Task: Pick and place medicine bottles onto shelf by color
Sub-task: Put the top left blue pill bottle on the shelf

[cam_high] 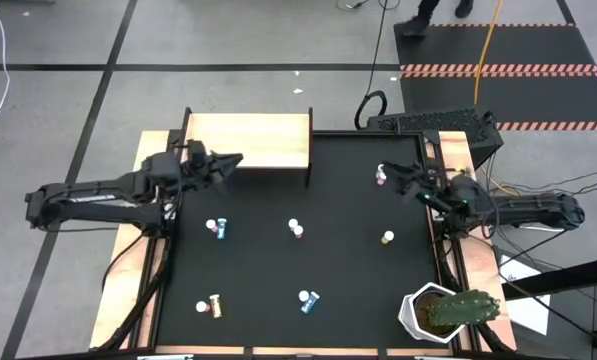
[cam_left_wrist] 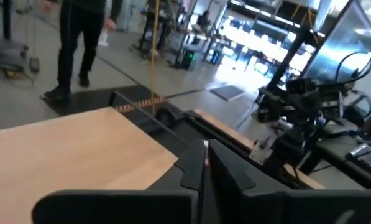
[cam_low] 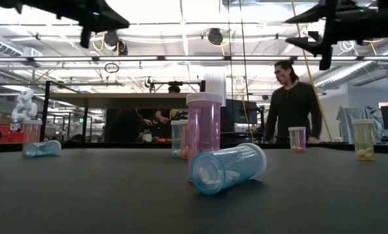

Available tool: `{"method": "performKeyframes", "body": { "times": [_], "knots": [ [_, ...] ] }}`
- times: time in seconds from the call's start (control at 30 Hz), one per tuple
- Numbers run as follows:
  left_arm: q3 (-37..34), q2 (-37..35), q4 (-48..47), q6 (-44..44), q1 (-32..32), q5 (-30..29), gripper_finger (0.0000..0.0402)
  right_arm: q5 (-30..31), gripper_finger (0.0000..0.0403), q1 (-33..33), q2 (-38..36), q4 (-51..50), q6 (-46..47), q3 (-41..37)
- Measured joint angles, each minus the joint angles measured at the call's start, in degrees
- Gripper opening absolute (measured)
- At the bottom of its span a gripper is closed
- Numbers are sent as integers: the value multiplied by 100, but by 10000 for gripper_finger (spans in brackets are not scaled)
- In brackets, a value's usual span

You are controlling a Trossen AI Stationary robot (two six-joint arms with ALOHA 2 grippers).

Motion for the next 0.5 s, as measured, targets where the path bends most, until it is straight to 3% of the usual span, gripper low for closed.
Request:
{"method": "performKeyframes", "body": {
  "times": [0.13, 0.3, 0.5],
  "knots": [
    [585, 579, -591, -336, 168, 354, 57, -280, 203, 0, 490, -1242, -596, 821],
    [1355, 1090, -1536, -227, 201, 481, 125, -1078, 203, 1, 871, -1311, -1462, 1454],
    [2351, 1246, -3481, -372, 201, 473, 151, -1068, 190, -4, 1234, -1715, -1246, 1837]
  ]
}}
